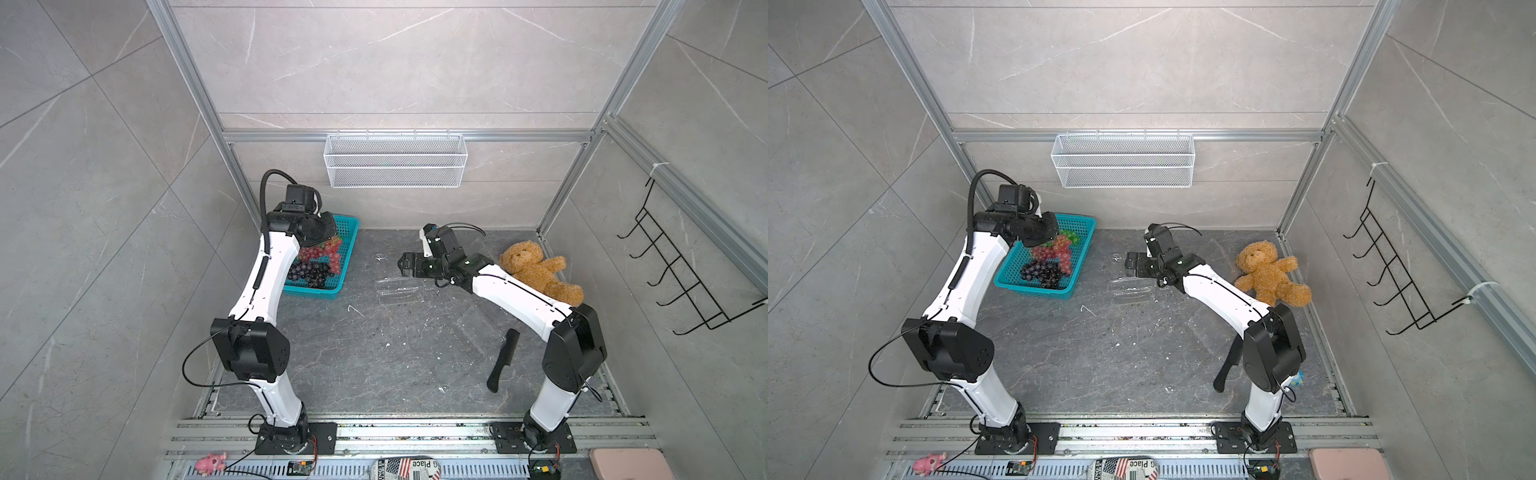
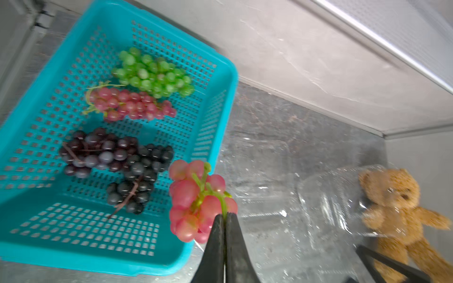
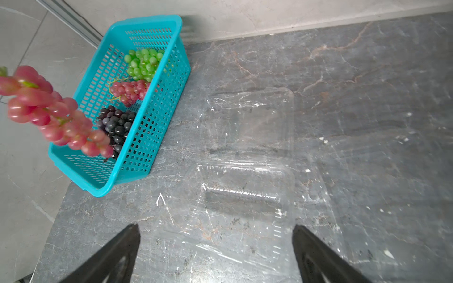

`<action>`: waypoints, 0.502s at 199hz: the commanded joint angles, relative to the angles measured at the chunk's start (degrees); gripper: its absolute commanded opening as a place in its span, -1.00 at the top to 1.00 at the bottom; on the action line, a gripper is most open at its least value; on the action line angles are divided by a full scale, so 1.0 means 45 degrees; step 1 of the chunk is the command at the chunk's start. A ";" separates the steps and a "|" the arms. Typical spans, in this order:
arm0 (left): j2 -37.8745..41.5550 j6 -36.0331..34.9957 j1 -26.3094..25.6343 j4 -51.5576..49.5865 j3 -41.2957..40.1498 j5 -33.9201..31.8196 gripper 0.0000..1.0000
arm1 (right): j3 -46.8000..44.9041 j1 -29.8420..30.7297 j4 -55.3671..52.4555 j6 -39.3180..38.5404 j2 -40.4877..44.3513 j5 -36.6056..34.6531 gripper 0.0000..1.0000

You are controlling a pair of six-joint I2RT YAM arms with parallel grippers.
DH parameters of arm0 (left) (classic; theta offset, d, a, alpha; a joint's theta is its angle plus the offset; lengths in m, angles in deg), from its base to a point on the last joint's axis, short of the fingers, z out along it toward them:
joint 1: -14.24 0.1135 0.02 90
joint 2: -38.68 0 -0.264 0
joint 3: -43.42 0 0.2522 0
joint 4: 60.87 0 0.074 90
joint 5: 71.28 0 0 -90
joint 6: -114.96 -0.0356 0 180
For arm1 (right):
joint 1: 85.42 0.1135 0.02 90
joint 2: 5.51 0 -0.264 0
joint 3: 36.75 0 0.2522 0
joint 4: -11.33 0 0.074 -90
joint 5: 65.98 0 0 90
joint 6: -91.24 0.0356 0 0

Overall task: Pack grapes into containers
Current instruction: Pick up the grape from the basket, then place the grape into the packing box.

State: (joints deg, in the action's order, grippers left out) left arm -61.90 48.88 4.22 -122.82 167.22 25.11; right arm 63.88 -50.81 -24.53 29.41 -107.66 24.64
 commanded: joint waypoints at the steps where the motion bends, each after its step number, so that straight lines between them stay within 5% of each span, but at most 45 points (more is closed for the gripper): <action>1: 0.1148 0.0413 -0.0669 0.0327 0.0337 0.0433 1.00 | -0.0430 0.0081 -0.0794 0.0357 0.0413 -0.0614 -0.98; 100: 0.1423 0.2064 -0.3416 0.2333 -0.1723 0.1105 1.00 | -0.1726 -0.0773 -0.0278 0.1223 -0.0106 0.0028 -0.78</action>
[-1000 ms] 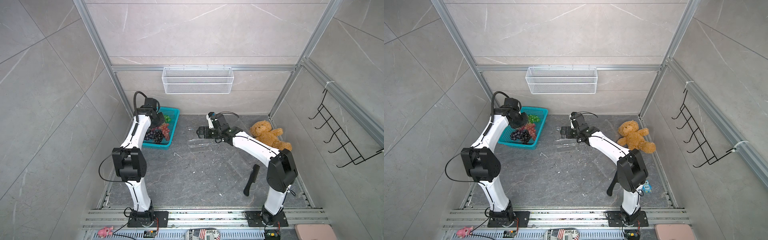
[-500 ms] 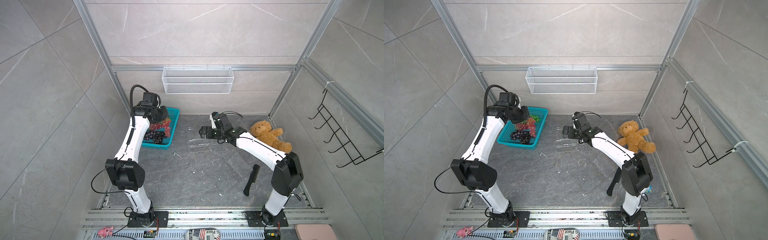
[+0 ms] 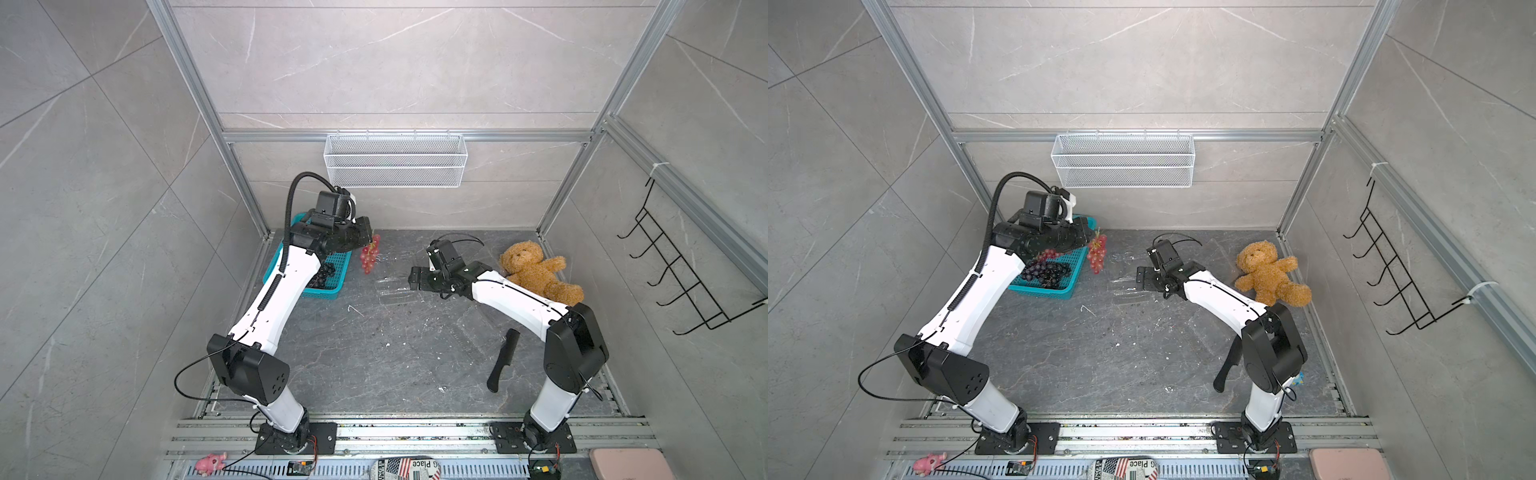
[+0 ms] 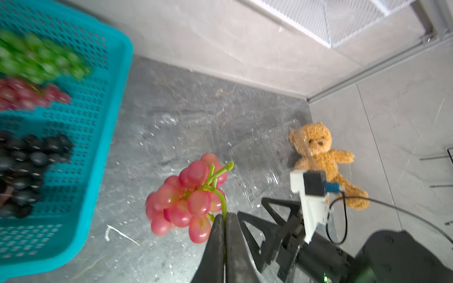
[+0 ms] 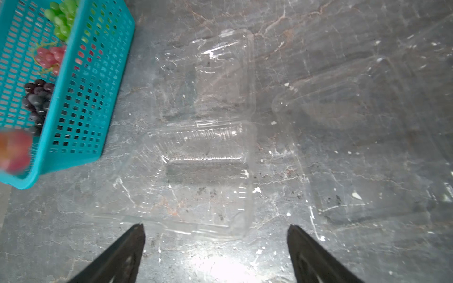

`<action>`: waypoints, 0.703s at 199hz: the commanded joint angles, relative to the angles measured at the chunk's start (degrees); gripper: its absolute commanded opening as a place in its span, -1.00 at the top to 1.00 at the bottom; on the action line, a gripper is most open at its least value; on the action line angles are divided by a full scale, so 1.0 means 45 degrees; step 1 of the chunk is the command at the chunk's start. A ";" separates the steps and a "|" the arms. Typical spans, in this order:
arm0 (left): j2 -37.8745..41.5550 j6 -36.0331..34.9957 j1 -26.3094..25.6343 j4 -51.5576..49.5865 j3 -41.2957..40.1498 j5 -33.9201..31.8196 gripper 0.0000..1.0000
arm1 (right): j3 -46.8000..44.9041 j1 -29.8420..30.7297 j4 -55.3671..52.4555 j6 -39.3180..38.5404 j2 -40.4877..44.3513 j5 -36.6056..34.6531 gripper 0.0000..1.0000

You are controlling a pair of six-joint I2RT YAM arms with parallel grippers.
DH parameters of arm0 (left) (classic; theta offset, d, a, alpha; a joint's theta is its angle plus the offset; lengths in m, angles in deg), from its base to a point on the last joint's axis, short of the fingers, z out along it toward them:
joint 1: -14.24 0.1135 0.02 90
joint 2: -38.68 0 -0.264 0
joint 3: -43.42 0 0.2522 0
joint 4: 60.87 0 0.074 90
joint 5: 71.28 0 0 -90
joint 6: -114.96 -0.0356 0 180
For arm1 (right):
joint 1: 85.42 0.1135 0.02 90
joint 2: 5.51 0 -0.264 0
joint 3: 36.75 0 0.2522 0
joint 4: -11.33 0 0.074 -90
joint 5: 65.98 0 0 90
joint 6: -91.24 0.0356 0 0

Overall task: Pack grapes into containers
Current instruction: Place the grape into the packing box.

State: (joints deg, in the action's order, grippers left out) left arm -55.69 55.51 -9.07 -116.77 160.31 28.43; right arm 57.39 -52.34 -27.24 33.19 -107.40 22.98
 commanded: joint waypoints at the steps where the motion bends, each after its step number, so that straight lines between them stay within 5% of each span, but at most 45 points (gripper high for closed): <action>1: 0.0038 0.0593 -0.0483 0.0995 -0.0215 0.0373 1.00 | -0.0264 -0.0435 0.0322 0.0372 -0.0178 0.0402 -0.78; 80: -0.0494 0.1309 -0.1359 0.1761 -0.1605 0.0664 1.00 | -0.1436 -0.0447 0.1077 0.0496 -0.0875 0.0777 -0.63; 140: -0.0344 0.1766 -0.1990 0.2029 -0.2800 0.0793 1.00 | -0.2390 -0.0457 0.2003 0.0807 -0.1418 0.1002 -0.15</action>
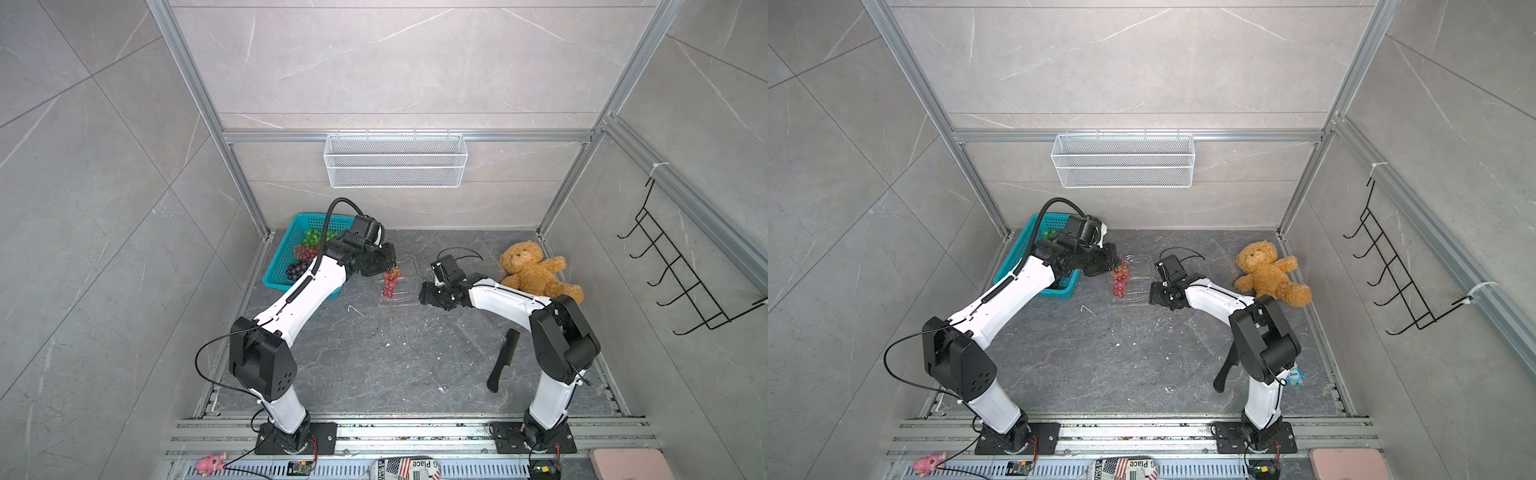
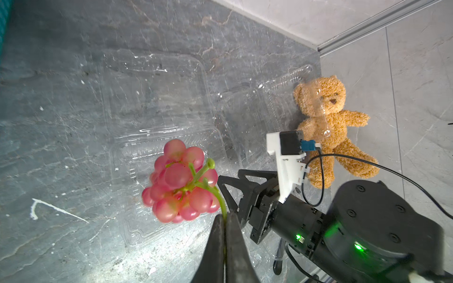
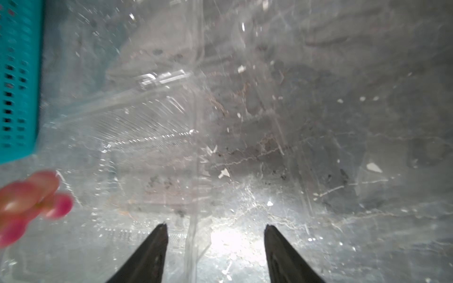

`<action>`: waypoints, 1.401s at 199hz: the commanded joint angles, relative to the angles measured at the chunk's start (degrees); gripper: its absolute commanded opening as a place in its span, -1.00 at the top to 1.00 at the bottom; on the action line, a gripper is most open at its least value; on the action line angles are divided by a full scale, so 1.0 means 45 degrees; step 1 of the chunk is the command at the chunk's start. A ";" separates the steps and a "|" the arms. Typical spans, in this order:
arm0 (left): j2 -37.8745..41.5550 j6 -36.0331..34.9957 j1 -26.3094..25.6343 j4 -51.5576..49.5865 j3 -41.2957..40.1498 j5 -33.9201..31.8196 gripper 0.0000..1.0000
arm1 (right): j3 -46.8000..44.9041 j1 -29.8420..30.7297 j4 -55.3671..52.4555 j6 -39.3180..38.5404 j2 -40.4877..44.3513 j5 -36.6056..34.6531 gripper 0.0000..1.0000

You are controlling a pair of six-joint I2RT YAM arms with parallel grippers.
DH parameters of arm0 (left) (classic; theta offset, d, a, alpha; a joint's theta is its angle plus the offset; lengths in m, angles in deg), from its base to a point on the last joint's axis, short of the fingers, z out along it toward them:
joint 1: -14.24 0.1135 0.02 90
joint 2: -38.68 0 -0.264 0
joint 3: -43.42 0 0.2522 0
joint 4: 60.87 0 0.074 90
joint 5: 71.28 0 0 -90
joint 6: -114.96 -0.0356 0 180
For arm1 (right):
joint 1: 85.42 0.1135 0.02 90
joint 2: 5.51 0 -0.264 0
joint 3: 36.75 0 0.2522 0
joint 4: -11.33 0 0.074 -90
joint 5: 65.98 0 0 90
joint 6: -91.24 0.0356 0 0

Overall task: Pack grapes into containers
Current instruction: Place the grape into the packing box.

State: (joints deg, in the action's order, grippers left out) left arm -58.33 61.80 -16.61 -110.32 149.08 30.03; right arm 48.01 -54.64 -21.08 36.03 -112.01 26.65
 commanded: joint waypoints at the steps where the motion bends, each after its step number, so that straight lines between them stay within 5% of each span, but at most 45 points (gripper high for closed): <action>1: 0.0247 0.0368 -0.0323 0.0600 -0.0324 0.0427 1.00 | -0.0318 0.0063 0.0651 0.0178 -0.0404 0.0191 -0.14; 57: 0.0523 0.0243 -0.0489 0.0633 -0.1666 0.0054 1.00 | -0.0367 0.0070 0.1213 0.0339 -0.0947 0.0211 0.13; 117: 0.0180 -0.1322 -0.0478 -0.1148 -0.0837 -0.0848 1.00 | -0.0210 0.0078 0.1116 0.0155 -0.1258 -0.0152 0.24; 190: 0.0288 -0.1947 -0.0473 -0.2266 -0.0246 -0.1612 1.00 | -0.0057 0.0093 0.1101 0.0123 -0.1517 -0.0173 0.26; 279: -0.0991 -0.1567 -0.0573 -0.2067 0.0008 -0.0828 1.00 | 0.0144 0.0105 0.1134 0.0077 -0.1715 -0.0124 0.26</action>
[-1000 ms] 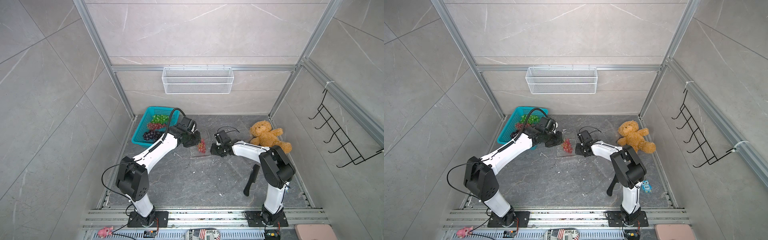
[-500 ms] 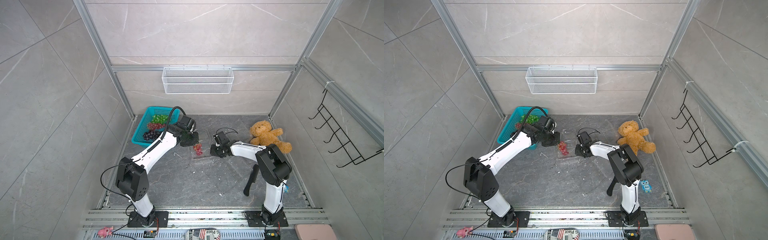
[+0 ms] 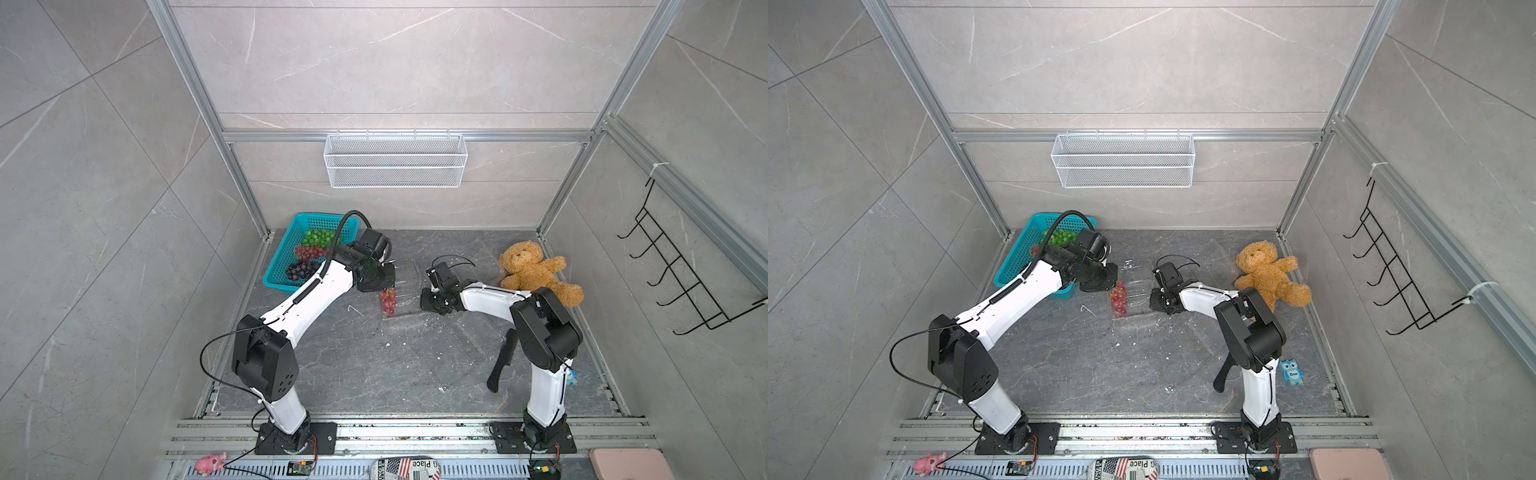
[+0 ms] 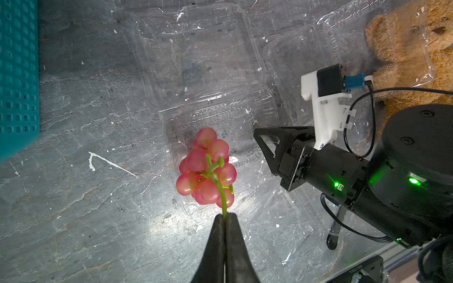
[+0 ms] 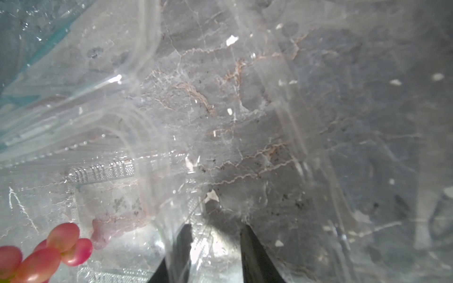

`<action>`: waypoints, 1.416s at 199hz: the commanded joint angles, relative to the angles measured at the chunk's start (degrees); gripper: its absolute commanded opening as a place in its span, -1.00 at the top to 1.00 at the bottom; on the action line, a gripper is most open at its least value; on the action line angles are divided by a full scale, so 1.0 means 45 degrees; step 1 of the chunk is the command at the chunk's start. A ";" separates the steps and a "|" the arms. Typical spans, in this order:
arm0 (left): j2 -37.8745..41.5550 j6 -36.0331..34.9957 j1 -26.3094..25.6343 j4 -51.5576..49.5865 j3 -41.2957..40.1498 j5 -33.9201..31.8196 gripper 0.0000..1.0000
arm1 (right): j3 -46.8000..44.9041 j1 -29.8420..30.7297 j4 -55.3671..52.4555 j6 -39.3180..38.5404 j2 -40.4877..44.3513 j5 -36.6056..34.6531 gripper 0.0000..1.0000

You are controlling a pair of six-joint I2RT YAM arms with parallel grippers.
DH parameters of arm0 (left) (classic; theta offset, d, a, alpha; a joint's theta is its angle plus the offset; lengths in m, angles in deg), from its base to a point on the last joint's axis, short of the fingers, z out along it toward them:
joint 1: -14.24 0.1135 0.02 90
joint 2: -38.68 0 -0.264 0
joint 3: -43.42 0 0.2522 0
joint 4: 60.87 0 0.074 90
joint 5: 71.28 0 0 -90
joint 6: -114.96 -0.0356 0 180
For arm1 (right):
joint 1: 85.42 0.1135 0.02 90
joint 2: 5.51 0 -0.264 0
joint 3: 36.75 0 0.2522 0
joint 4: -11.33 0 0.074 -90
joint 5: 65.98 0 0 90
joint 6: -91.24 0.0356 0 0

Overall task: Pack grapes into containers
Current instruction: Place the grape into the packing box.

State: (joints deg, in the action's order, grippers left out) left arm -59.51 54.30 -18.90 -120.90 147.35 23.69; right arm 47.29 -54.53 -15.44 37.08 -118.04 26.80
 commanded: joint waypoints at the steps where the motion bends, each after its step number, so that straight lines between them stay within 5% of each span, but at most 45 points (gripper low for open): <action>1: -0.0753 0.0109 -0.0079 0.0302 0.0392 0.0607 1.00 | 0.0302 0.0084 -0.0117 -0.0153 -0.0369 -0.0154 0.26; 157: -0.3218 0.1427 -0.0520 0.2233 0.0830 0.1844 1.00 | 0.0203 0.0059 -0.0188 -0.0307 -0.0053 -0.0229 0.20; 246: -0.2727 0.1381 -0.0515 0.1890 0.0736 0.1116 0.26 | 0.0285 0.0031 -0.0458 -0.0607 0.0664 -0.0387 0.04; 282: -0.2242 0.1232 -0.0428 0.1608 0.0767 0.0507 -0.32 | 0.0343 0.0030 -0.0651 -0.0735 0.1083 -0.0492 -0.01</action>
State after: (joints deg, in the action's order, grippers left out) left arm -74.05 60.49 -21.02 -112.39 150.28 28.58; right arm 47.64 -54.48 -16.34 35.07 -116.47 25.93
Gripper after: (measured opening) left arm 0.594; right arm 0.495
